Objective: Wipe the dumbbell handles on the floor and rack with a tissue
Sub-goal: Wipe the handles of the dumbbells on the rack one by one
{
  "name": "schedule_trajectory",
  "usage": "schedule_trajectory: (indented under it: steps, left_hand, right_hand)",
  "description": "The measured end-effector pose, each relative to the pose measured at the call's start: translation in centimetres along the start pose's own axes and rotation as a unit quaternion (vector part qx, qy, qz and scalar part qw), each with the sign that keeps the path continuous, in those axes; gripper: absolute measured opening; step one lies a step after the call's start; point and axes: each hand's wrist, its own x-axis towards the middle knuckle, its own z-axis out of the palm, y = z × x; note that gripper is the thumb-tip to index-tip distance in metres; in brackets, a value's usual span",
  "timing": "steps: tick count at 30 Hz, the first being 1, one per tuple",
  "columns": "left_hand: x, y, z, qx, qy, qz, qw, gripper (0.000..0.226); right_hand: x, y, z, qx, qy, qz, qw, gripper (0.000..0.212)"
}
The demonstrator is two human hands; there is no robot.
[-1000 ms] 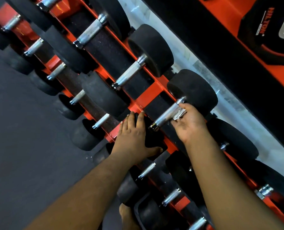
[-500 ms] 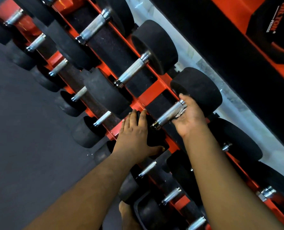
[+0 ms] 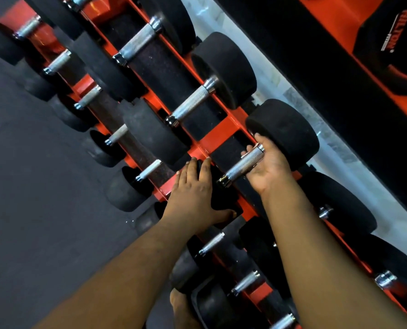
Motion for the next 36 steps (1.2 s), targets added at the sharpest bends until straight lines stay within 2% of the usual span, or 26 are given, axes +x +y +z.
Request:
schedule_trajectory:
  steps: [2, 4, 8, 10, 15, 16, 19, 20, 25, 27, 30, 33, 36]
  left_hand:
    - [0.1, -0.1, 0.2, -0.002, 0.003, -0.001, 1.000, 0.140]
    - [0.0, -0.1, 0.2, -0.002, 0.004, -0.002, 1.000, 0.141]
    - [-0.1, 0.0, 0.1, -0.002, 0.000, -0.002, 1.000, 0.140]
    - [0.0, 0.1, 0.0, -0.001, 0.000, -0.003, 1.000, 0.141]
    - [0.1, 0.0, 0.4, 0.002, 0.008, -0.006, 1.000, 0.143]
    - [0.2, -0.1, 0.4, 0.004, 0.008, -0.006, 1.000, 0.143]
    - [0.0, 0.1, 0.1, 0.004, 0.006, -0.003, 1.000, 0.142]
    - [0.0, 0.1, 0.1, 0.004, 0.008, -0.002, 1.000, 0.141]
    - [0.0, 0.0, 0.3, 0.009, 0.008, -0.002, 1.000, 0.141]
    - [0.1, 0.0, 0.2, 0.013, 0.008, 0.000, 1.000, 0.141]
    - [0.0, 0.0, 0.1, 0.009, 0.005, -0.001, 1.000, 0.142]
    - [0.0, -0.1, 0.1, 0.010, 0.001, 0.000, 1.000, 0.141]
    - [0.0, -0.2, 0.3, 0.009, 0.009, 0.002, 1.000, 0.142]
  right_hand:
    - [0.2, 0.5, -1.2, 0.008, -0.022, 0.012, 1.000, 0.031]
    - [-0.3, 0.7, -1.2, 0.001, -0.030, 0.020, 0.999, 0.037]
    - [0.2, 0.6, 0.1, 0.005, -0.006, 0.017, 1.000, 0.017]
    - [0.4, 0.5, 0.0, 0.005, -0.005, 0.020, 1.000, 0.017]
    - [-0.5, 2.0, -1.4, -0.002, -0.036, 0.034, 0.999, 0.055]
    - [-0.4, 2.2, -1.0, 0.002, -0.033, 0.035, 0.999, 0.053]
    - [-0.5, 2.1, 0.1, 0.011, -0.013, 0.023, 1.000, 0.014]
    - [-0.5, 2.0, 0.1, 0.012, -0.017, 0.023, 1.000, 0.012]
    - [-1.3, 2.9, -1.9, -0.018, -0.050, 0.042, 0.998, 0.021]
    - [-1.3, 3.3, -1.6, -0.015, -0.045, 0.038, 0.998, 0.014]
    - [-1.0, 3.5, -0.9, -0.038, -0.055, 0.062, 0.996, 0.019]
    - [-1.0, 4.1, -2.3, -0.069, -0.087, 0.056, 0.992, 0.015]
    - [-0.5, 5.5, -4.4, -0.137, -0.099, 0.027, 0.985, 0.032]
